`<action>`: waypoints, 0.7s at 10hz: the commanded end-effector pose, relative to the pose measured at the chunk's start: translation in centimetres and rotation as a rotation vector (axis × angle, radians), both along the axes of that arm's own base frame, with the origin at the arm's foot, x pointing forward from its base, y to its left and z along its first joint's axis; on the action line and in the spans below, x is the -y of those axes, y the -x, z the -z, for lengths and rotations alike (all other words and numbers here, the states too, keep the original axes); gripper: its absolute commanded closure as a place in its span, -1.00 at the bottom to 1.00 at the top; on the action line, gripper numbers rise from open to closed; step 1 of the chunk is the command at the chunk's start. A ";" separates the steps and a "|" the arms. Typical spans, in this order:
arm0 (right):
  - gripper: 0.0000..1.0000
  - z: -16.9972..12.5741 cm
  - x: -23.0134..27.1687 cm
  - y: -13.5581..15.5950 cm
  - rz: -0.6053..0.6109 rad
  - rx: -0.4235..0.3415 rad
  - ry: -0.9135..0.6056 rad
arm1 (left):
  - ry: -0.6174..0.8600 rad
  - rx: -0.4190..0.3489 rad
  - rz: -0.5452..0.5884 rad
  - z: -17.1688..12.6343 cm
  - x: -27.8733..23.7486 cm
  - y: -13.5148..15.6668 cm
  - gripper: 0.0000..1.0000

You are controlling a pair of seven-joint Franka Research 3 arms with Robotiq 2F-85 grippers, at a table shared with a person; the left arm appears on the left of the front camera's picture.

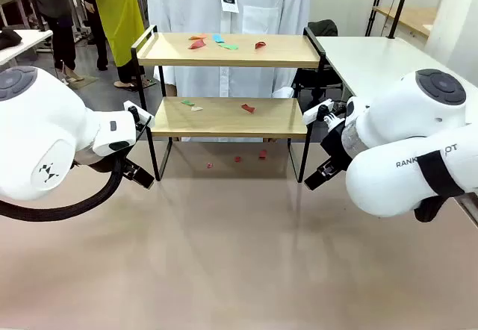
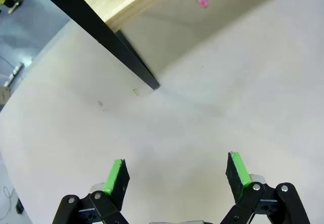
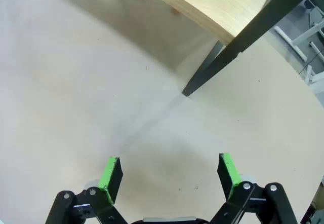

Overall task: Clean the shelf.
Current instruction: Pick up the Duster handed by the human.

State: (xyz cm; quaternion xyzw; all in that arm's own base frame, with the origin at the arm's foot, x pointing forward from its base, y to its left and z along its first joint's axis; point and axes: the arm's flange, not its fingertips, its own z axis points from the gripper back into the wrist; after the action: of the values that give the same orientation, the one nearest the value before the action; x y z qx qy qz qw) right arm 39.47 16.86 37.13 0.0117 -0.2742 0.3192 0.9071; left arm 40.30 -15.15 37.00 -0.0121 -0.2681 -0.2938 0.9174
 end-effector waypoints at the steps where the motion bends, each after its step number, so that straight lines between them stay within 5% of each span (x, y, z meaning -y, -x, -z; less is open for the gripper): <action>1: -1.00 0.0 0.0 0.0 0.000 0.000 0.000 | 0.000 0.000 0.000 0.0 0.0 0.0 -1.00; 7: -1.00 0.0 0.0 0.0 0.000 0.000 0.000 | 0.000 0.000 0.000 0.0 0.0 0.0 -1.00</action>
State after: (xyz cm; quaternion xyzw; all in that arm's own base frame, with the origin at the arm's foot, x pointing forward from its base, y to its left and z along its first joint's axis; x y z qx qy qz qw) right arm 39.47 16.87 37.13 0.0113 -0.2742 0.3196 0.9069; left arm 40.30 -15.16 37.00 -0.0122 -0.2681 -0.2937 0.9174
